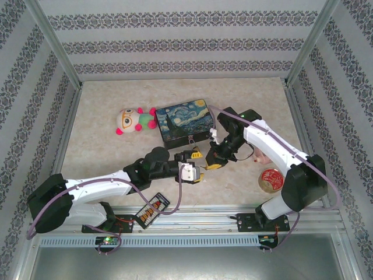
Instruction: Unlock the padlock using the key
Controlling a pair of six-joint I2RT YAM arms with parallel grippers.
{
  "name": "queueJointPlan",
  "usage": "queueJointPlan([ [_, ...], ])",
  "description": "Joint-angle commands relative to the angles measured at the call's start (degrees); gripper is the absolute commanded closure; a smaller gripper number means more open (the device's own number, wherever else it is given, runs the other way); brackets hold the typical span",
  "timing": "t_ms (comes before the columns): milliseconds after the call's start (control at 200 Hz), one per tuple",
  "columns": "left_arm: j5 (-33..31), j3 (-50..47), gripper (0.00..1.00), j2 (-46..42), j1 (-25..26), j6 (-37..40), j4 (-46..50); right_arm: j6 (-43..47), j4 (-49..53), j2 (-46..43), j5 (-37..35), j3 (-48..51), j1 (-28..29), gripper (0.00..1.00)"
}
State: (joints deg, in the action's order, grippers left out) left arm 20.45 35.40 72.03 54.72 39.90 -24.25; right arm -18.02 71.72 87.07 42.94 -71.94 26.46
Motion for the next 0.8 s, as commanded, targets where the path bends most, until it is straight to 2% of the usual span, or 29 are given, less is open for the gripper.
queueJointPlan([
  [0,1.2,1.6,0.39,1.0,1.3,3.6,5.3,1.6,3.1,1.0,1.6,-2.1,-0.5,1.0],
  [105,-0.1,2.3,0.46,2.0,1.7,5.0,6.6,1.7,3.2,1.5,1.8,-2.7,-0.6,1.0],
  [275,-1.7,3.1,0.51,3.7,2.1,6.5,7.0,1.8,3.5,1.9,1.8,-2.9,-0.6,1.0],
  [420,-3.5,3.1,0.6,4.7,2.2,7.2,5.8,1.8,3.5,2.0,1.8,-2.8,-0.6,1.0],
  [615,-6.1,0.6,0.6,3.6,2.3,7.7,-0.9,1.8,3.5,2.1,1.9,-2.3,-0.6,1.0],
  [795,-6.6,1.1,0.62,2.6,2.4,9.0,0.4,1.8,3.5,2.1,2.2,-2.3,-0.7,1.0],
])
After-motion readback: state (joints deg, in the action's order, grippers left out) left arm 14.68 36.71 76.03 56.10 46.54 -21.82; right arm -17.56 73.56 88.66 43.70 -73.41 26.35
